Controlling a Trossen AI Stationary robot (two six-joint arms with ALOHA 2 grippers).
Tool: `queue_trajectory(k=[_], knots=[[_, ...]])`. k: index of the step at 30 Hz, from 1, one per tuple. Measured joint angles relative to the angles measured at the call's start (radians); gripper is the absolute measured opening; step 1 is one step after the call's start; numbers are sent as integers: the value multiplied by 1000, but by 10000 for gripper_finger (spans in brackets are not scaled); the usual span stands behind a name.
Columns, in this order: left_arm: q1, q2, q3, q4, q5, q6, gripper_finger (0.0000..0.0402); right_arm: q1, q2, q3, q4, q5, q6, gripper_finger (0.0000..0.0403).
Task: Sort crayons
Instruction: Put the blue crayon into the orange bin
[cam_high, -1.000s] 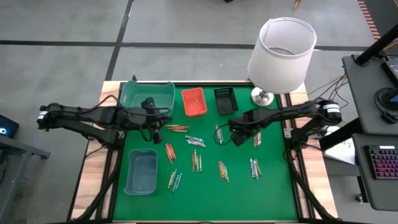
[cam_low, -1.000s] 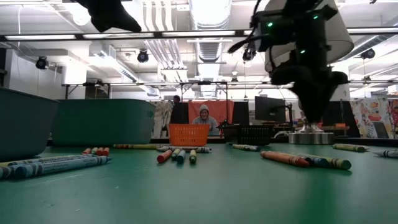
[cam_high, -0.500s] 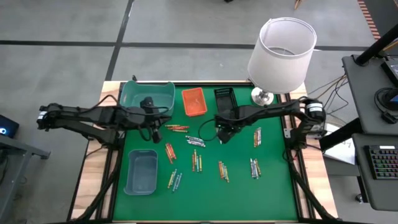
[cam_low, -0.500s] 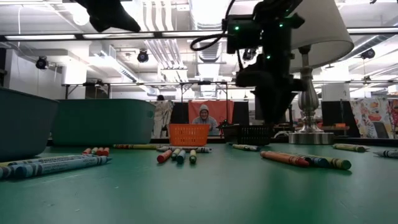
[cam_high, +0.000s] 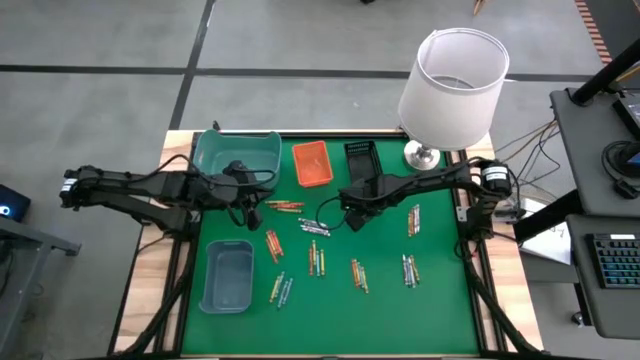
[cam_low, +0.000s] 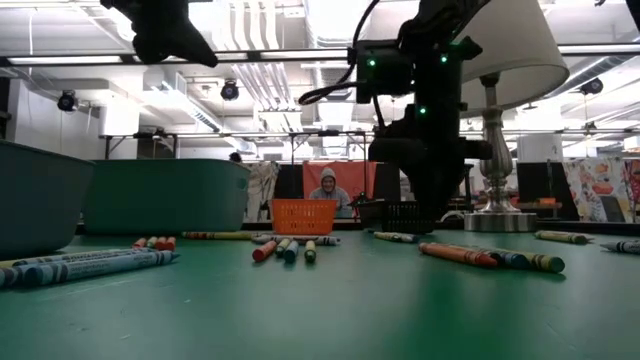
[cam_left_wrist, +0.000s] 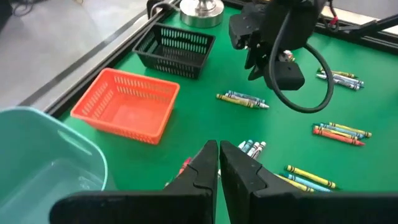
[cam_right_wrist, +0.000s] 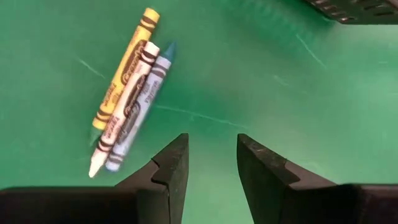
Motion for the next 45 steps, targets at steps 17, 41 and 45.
queue_trajectory(k=[17,41,45], knots=[[0,1,0,5,-1,12,0,0,63,0,160,16,32,99],[0,1,0,5,-3,15,0,0,93,-2,198,41,-14,64],[0,1,0,5,-3,16,0,0,92,-2,197,41,-41,65]])
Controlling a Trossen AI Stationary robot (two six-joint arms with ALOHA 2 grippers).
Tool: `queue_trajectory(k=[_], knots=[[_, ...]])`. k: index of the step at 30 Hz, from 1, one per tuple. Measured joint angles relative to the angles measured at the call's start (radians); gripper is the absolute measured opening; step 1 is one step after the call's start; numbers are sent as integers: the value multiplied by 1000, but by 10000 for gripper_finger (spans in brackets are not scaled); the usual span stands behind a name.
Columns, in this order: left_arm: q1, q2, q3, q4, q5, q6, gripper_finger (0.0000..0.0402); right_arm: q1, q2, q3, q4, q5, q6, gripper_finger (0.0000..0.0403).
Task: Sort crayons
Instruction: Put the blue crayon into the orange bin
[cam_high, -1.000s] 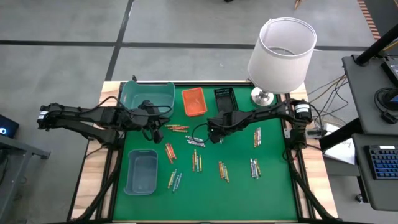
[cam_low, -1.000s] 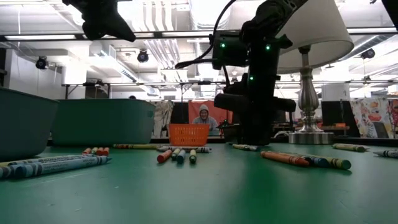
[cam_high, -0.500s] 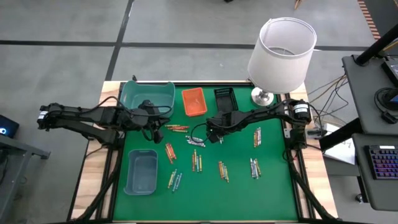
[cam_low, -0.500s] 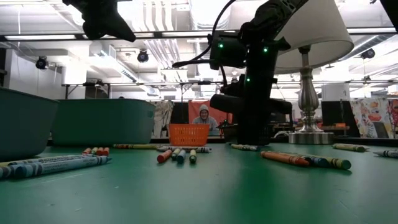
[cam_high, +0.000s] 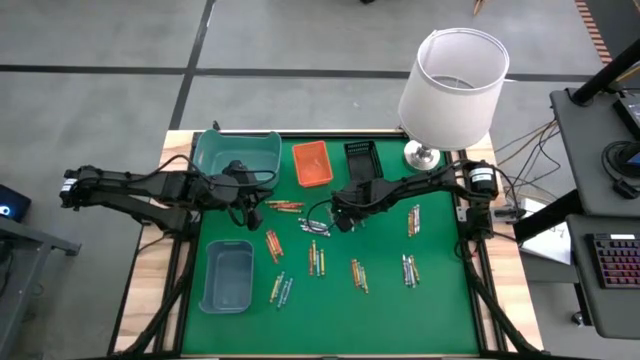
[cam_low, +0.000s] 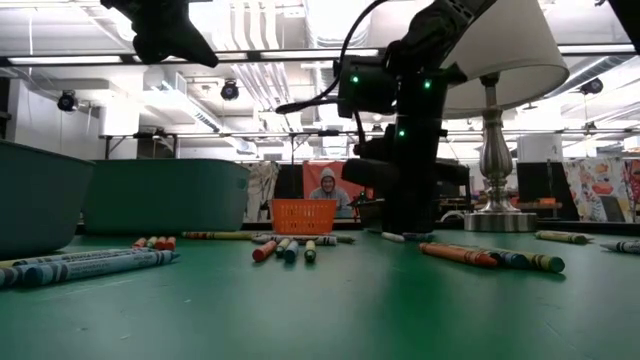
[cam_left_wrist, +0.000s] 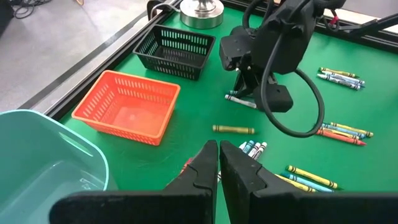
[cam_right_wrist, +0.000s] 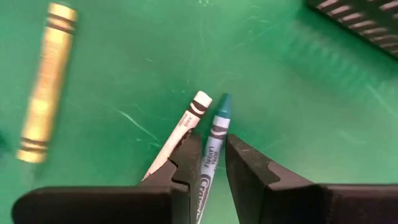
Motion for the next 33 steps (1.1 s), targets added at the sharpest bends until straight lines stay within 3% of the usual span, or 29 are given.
queue_trajectory(k=[9,23,33], knots=[[0,0,0,0,0,0,0,0,5,0,3,0,-10,62],[0,0,0,28,0,-1,0,-4,20,3,11,1,-39,12],[-1,0,0,54,0,-4,0,-7,-23,-2,-11,31,-90,9]])
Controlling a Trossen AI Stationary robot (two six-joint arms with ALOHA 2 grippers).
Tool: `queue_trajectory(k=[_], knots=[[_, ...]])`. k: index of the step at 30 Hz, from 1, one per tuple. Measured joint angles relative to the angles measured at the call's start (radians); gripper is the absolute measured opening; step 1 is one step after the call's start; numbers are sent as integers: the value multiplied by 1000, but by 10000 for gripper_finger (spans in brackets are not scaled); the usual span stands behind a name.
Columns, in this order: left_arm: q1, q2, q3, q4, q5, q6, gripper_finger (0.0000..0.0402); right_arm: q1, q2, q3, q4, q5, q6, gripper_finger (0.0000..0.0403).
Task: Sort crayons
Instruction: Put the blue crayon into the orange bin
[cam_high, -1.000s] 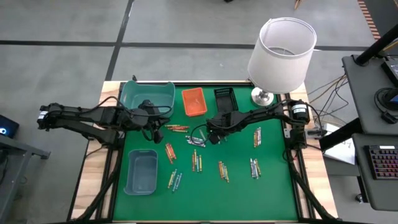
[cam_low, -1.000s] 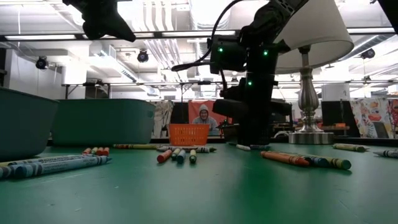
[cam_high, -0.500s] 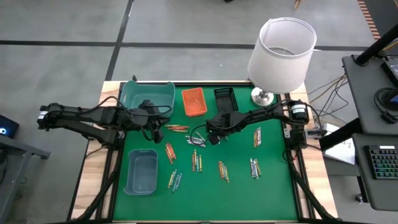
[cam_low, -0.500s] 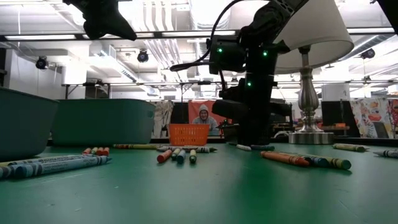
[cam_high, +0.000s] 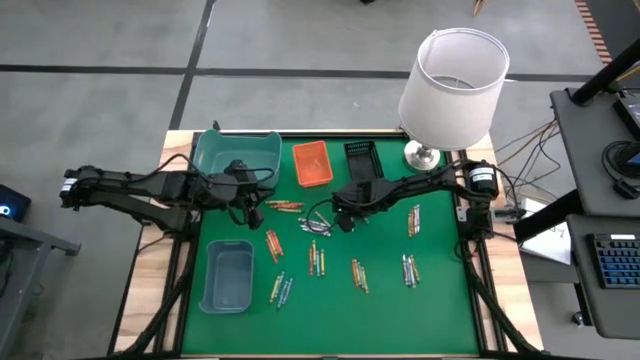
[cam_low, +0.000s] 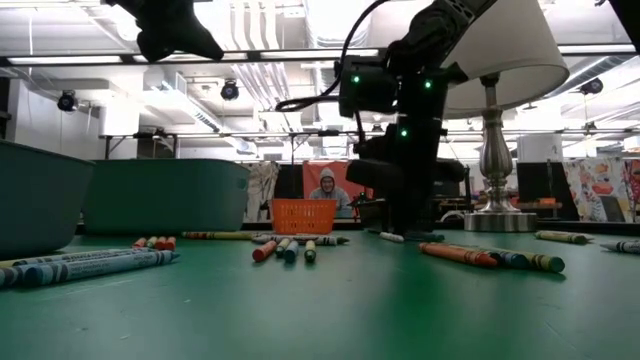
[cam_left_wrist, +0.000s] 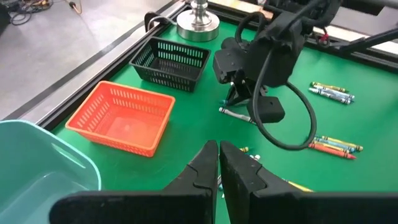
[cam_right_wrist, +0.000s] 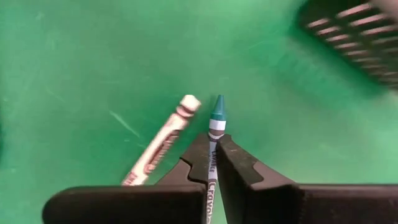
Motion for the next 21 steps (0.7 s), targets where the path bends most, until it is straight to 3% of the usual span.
queue_trajectory(k=[7,11,17,21], knots=[[-24,0,-38,126,0,15,0,0,-125,0,-2,81,-50,8],[-52,0,-87,251,1,37,0,2,-196,-11,87,103,-135,8],[-77,-6,-132,342,1,41,0,2,-252,-80,443,96,-296,8],[-84,-17,-128,345,2,47,0,-4,-245,-167,842,100,-418,8]])
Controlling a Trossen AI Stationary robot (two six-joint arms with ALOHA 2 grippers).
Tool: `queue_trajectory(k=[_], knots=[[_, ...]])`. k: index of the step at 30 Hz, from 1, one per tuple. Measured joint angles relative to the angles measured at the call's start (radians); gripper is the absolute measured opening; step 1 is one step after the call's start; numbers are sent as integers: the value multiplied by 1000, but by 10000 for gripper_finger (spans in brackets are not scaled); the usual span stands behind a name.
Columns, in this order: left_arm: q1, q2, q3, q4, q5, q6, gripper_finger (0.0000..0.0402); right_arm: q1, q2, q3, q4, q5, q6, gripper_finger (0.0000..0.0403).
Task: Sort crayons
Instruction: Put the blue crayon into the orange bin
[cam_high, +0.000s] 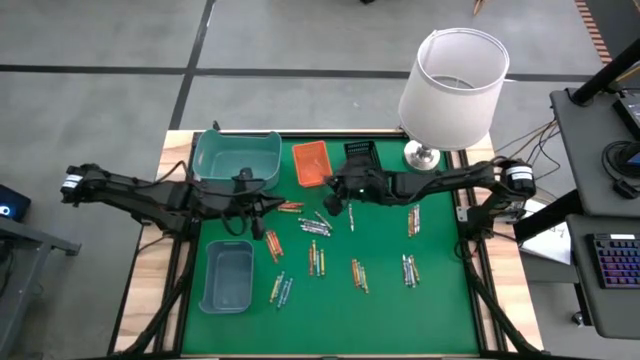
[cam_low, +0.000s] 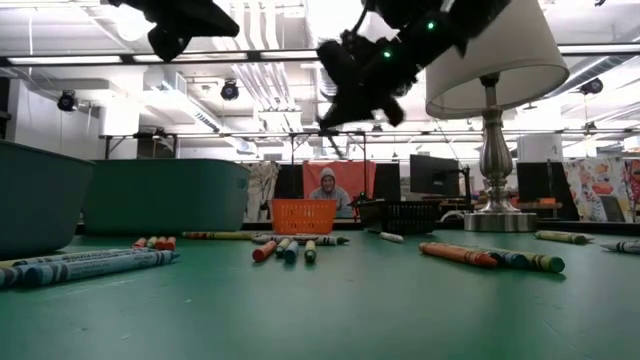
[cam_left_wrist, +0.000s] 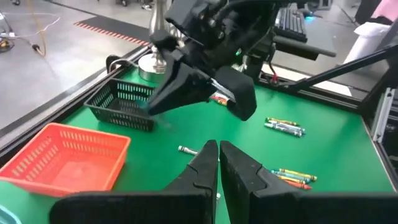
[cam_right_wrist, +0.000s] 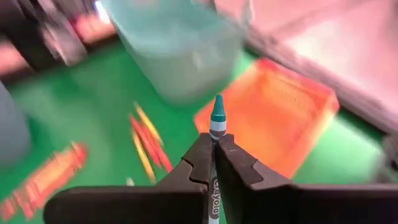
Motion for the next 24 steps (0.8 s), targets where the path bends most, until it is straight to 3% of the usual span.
queue_trajectory(k=[4,8,16,24], knots=[[-1,-22,14,2,-6,49,0,-42,81,-55,433,39,-73,8],[0,-37,32,23,-36,116,0,-102,196,-46,623,115,-125,8],[0,-40,50,24,-37,178,0,-163,370,50,621,75,-27,9],[0,-26,50,18,-37,175,0,-164,397,121,448,71,7,12]])
